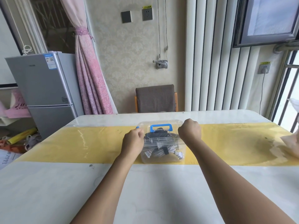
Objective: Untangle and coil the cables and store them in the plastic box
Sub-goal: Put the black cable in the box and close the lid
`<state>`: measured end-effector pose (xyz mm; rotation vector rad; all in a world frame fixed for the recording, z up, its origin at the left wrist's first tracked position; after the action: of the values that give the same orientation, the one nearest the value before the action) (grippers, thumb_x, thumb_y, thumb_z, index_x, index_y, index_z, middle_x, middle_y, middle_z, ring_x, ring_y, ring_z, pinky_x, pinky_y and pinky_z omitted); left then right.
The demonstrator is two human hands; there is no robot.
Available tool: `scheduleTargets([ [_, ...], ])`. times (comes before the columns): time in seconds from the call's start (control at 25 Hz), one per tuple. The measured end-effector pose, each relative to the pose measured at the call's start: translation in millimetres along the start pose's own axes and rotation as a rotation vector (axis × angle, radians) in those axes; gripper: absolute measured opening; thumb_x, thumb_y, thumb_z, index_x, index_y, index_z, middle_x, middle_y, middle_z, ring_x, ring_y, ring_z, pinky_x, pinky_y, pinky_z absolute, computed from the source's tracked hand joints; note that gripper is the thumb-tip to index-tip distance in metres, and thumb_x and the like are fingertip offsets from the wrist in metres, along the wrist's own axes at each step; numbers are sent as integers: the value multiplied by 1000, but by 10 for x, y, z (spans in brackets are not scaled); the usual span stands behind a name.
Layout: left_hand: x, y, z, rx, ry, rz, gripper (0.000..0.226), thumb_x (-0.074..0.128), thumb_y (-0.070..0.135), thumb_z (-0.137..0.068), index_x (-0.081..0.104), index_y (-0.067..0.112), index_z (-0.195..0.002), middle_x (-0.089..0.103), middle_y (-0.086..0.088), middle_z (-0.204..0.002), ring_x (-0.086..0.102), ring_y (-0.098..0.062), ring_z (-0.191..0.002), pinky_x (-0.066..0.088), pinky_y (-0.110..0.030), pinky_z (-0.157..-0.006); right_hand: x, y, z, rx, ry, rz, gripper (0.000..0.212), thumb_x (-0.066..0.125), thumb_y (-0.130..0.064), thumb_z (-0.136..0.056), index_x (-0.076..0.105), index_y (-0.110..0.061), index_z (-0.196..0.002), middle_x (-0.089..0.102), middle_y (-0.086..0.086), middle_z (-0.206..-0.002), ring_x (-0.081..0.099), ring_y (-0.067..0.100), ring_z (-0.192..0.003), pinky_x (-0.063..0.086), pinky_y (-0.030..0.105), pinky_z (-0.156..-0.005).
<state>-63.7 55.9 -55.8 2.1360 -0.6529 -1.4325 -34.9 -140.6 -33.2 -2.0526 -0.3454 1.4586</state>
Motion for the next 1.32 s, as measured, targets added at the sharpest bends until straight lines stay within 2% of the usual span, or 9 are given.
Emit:
scheduleTargets([
  [0.12,48,-192,204,177,-139,230,42,65,53,-79,62,32,-115,54,7,-121,52,-6,-111,38,-16,-89,16,23,-28,14,7,-7,22,41,2,-84,37,-7,-64,46,11,-75,46,31,-74,36,29,-61],
  [0.28,165,-348,185,265,40,293,24,74,21,-79,62,32,-97,49,7,-124,49,-7,-120,42,-16,-93,119,169,-148,17,-50,-305,28,48,-13,-89,56,0,-66,50,20,-63,45,29,-66,34,26,-54],
  [0.4,157,-383,2,239,117,287,23,71,10,-80,67,23,-99,39,6,-139,41,0,-125,38,-17,-97,229,406,-122,55,-282,-601,45,43,-36,-97,66,2,-106,67,21,-106,62,29,-94,49,37,-84],
  [0.48,160,-401,-189,205,144,252,22,72,10,-80,69,16,-100,38,-6,-146,39,4,-121,33,-11,-93,361,595,-57,1,-328,-344,43,43,-29,-99,59,5,-119,60,21,-124,56,33,-113,42,37,-95],
  [0.6,157,-464,-518,156,125,233,19,74,15,-79,69,19,-97,40,-14,-145,44,-12,-128,32,-13,-91,550,747,-24,-138,-241,-63,35,47,-11,-92,59,-8,-125,57,10,-132,51,28,-120,39,27,-92],
  [0.76,207,-562,-858,112,84,225,21,74,15,-79,69,20,-99,42,-17,-143,46,-25,-127,30,-13,-92,613,715,-238,-110,-295,89,34,46,-6,-85,65,-6,-113,65,9,-118,58,30,-109,50,34,-85],
  [1.08,295,-608,-1221,63,12,252,27,72,16,-81,68,24,-106,28,-15,-152,26,-13,-141,22,-14,-98,670,656,-355,-117,-332,184,30,42,-5,-83,65,-6,-101,65,10,-97,60,29,-85,50,29,-68],
  [1.2,365,-573,-1274,68,9,276,26,73,16,-81,68,26,-104,30,-16,-152,25,-13,-141,25,-18,-101,662,589,-340,-125,-341,252,16,39,-2,-82,50,-5,-71,49,6,-71,46,26,-66,35,23,-48],
  [1.32,414,-487,-1303,50,-3,251,29,71,15,-83,67,22,-111,25,-17,-153,24,-15,-142,23,-16,-98,677,577,-292,-142,-344,285,26,39,-2,-83,32,-11,-60,37,3,-65,38,25,-62,23,23,-43],
])
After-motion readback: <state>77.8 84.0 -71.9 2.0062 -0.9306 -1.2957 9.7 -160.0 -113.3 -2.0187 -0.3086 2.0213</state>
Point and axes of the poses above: each hand's wrist, its own z-axis away from the middle knuckle, its own x-axis out of the palm, y = z × x, the point moved 1 cm from there along -z, towards the middle knuckle
